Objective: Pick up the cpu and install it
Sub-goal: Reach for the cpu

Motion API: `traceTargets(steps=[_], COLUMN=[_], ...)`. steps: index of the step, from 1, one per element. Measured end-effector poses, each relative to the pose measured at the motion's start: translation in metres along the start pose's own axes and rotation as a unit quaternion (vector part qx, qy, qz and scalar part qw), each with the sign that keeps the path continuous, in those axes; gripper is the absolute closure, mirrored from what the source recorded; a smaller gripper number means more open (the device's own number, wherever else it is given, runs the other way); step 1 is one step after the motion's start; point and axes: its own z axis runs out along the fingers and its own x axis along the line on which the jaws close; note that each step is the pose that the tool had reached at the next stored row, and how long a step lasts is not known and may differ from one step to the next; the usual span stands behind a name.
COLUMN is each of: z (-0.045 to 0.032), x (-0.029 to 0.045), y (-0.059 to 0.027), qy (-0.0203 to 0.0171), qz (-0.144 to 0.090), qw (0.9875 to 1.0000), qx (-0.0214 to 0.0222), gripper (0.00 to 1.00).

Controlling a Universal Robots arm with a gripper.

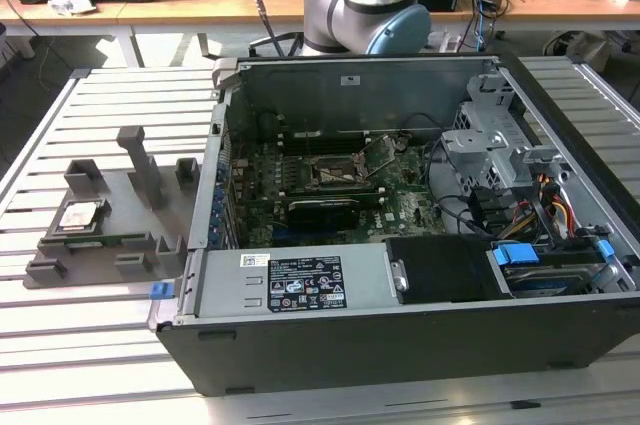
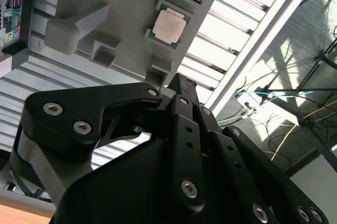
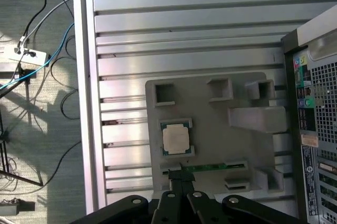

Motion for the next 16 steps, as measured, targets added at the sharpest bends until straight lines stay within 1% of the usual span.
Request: traceTargets(steps=[16], z=[0.0000], x=[0.0010], y=[-0.0001], qy=[0.0000], qz=[0.000], qw=[1.0000], qx=[0.0000], gripper=[0.89])
